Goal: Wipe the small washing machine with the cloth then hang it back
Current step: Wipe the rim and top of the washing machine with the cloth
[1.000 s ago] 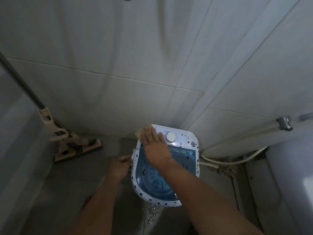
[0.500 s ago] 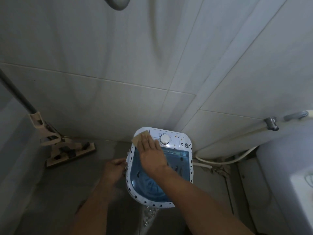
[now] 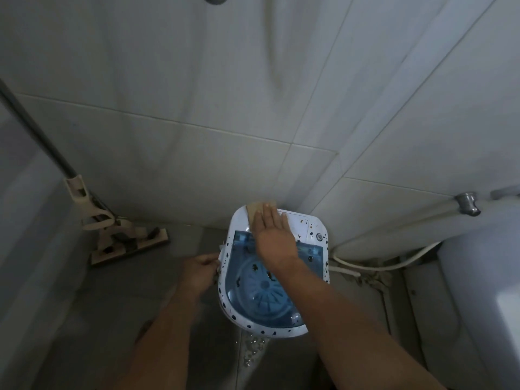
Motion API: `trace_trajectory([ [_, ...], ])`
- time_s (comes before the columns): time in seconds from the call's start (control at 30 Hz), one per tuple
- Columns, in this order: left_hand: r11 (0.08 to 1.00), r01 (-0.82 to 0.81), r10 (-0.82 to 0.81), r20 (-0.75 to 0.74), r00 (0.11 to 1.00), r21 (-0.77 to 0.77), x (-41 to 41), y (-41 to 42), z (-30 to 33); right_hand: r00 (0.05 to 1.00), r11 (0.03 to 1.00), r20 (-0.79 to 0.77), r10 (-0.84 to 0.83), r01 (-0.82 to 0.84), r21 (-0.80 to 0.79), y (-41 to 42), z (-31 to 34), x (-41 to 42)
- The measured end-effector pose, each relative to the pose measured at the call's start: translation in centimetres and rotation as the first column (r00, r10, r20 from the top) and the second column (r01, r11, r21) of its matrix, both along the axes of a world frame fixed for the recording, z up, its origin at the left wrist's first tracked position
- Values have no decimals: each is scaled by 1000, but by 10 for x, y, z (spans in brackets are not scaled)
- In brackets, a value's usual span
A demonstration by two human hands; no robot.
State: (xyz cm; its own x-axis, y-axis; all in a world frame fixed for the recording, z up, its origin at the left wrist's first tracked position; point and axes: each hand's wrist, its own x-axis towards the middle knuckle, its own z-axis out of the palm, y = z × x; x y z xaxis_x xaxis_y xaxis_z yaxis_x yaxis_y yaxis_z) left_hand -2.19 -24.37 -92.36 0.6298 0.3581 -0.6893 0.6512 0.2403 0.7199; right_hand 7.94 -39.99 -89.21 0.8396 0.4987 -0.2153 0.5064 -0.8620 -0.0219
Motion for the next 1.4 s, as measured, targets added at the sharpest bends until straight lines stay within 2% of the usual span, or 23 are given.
trace_trajectory([
  [0.1, 1000, 6, -6, -2, 1000, 5, 0, 1, -2, 996, 992, 33, 83, -86, 96, -12, -18, -13],
  [0.2, 1000, 17, -17, 0, 1000, 23, -1, 1, -3, 990, 984, 51, 130, -135, 117, -18, -19, -6],
  [0.37, 999, 15, -15, -4, 1000, 32, 1, 1, -6, 995, 974, 21, 97, -99, 205, -13, -4, 6],
  [0.53, 1000, 12, -12, 13, 1000, 21, 1, 1, -7, 996, 958, 82, 47, -68, 279, -12, -19, -5],
  [0.8, 999, 41, -41, 1, 999, 32, 1, 4, -13, 995, 963, 67, 73, -87, 256, -28, -17, -33],
  [0.9, 997, 69, -69, -1, 998, 43, 1, 5, -13, 984, 954, 143, 105, -140, 264, -42, -13, -40],
  [0.97, 997, 73, -73, -4, 997, 38, 0, 5, -12, 981, 938, 179, 80, -134, 318, -55, -13, -40],
  [1.0, 997, 71, -71, -4, 997, 32, 0, 5, -12, 989, 917, 147, 27, -84, 391, -63, -12, -39],
  [1.03, 997, 75, -74, -6, 997, 32, 0, 5, -12, 996, 871, 58, -65, 28, 491, -69, -8, -38],
  [1.07, 996, 78, -78, -4, 997, 33, 0, 4, -12, 980, 776, -83, -182, 195, 600, -75, -3, -35],
  [1.13, 996, 79, -79, -11, 997, 40, 1, 4, -11, 839, 415, -415, -352, 537, 735, -83, 13, -28],
  [1.17, 996, 84, -83, -16, 996, 44, 2, 5, -12, 769, 233, -524, -365, 621, 749, -87, 21, -24],
  [1.2, 995, 85, -85, -17, 996, 46, 2, 5, -13, 733, 125, -567, -377, 646, 753, -93, 25, -19],
  [1.23, 995, 86, -86, -20, 996, 49, 2, 5, -13, 720, 66, -577, -385, 645, 761, -99, 29, -15],
  [1.3, 995, 79, -78, -16, 997, 62, 1, 5, -14, 721, 7, -554, -416, 612, 791, -112, 35, -7],
  [1.4, 994, 77, -76, -9, 997, 72, 0, 1, -8, 725, 7, -456, -516, 536, 844, -122, 36, 8],
])
